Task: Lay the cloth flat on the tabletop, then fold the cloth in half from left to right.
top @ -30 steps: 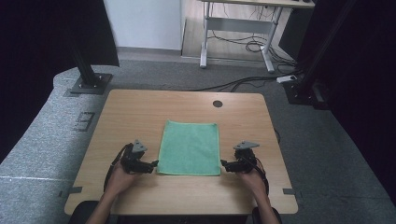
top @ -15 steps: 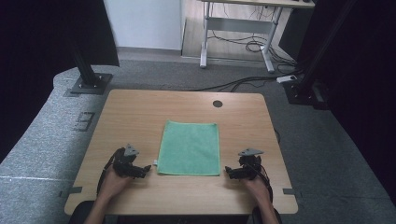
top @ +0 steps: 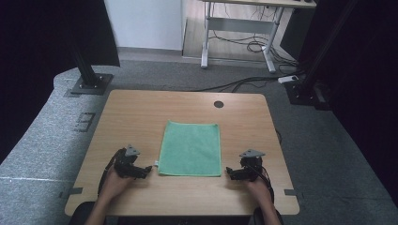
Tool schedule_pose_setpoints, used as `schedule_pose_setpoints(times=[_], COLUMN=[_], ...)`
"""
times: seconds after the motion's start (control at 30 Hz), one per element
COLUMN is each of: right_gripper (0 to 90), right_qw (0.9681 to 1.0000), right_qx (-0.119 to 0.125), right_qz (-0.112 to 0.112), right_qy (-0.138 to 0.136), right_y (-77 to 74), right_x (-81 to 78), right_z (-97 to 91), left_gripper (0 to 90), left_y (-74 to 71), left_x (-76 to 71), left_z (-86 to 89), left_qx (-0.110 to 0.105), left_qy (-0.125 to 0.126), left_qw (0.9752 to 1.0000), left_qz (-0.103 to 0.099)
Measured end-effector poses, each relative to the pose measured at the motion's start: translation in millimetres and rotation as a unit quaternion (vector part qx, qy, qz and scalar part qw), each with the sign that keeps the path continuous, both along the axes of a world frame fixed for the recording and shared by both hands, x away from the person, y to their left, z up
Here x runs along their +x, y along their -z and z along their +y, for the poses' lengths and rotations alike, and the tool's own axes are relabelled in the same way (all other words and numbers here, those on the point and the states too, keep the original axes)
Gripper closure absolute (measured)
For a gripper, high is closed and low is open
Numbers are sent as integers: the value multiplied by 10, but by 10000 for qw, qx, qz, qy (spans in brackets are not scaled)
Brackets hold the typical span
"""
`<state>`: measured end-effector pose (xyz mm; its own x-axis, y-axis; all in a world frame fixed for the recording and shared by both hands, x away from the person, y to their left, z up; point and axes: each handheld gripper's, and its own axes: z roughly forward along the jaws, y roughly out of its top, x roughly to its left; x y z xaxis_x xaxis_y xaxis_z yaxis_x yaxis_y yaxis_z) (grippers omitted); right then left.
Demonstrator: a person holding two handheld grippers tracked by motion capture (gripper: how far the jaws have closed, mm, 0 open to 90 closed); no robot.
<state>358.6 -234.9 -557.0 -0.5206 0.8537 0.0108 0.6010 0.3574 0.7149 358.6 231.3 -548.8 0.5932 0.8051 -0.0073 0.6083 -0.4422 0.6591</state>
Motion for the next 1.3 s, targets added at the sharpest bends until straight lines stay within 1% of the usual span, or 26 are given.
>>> schedule_pose_setpoints(times=[0.6, 0.87, 0.93, 1.0, 1.07, 1.13, 1.17, 1.23, 1.27, 1.3], right_gripper=[0, 0, 0, 0, 0, 4, 15, 16, 17, 18], right_qw=[10000, 10000, 10000, 10000, 10000, 10000, 9999, 9999, 10000, 9999], right_qx=[-9, -5, -5, -7, -4, 28, 84, 84, 82, 107], right_qz=[-4, -3, 1, 12, 41, 54, 81, 63, 47, 39], right_qy=[4, -1, 0, 1, -6, -37, -42, -22, -11, 3], right_y=[0, -1, -2, -4, -9, -16, -26, -40, -49, -59], right_x=[6, 6, 6, 6, 4, 2, -1, -5, -7, -10], right_z=[2, 2, 2, 5, 10, 9, 6, 4, 2, 2], left_gripper=[0, 0, 0, 0, 0, 0, 0, 0, 0, 0], left_y=[1, -1, -12, -15, -28, -50, -93, -159, -159, -207], left_x=[12, 15, 33, 38, 55, 66, 80, 108, 108, 140], left_z=[-18, -18, -20, -21, -24, -31, -42, -63, -63, -90], left_qx=[-8, -9, 21, 15, -40, -57, -65, -113, -113, -174], left_qy=[-85, -76, -46, -40, -36, -29, -3, 34, 34, 53], left_qw=[10000, 10000, 10000, 10000, 9999, 10000, 10000, 9999, 9999, 9997], left_qz=[-4, 3, 54, 63, 90, 76, 14, -68, -68, -137])
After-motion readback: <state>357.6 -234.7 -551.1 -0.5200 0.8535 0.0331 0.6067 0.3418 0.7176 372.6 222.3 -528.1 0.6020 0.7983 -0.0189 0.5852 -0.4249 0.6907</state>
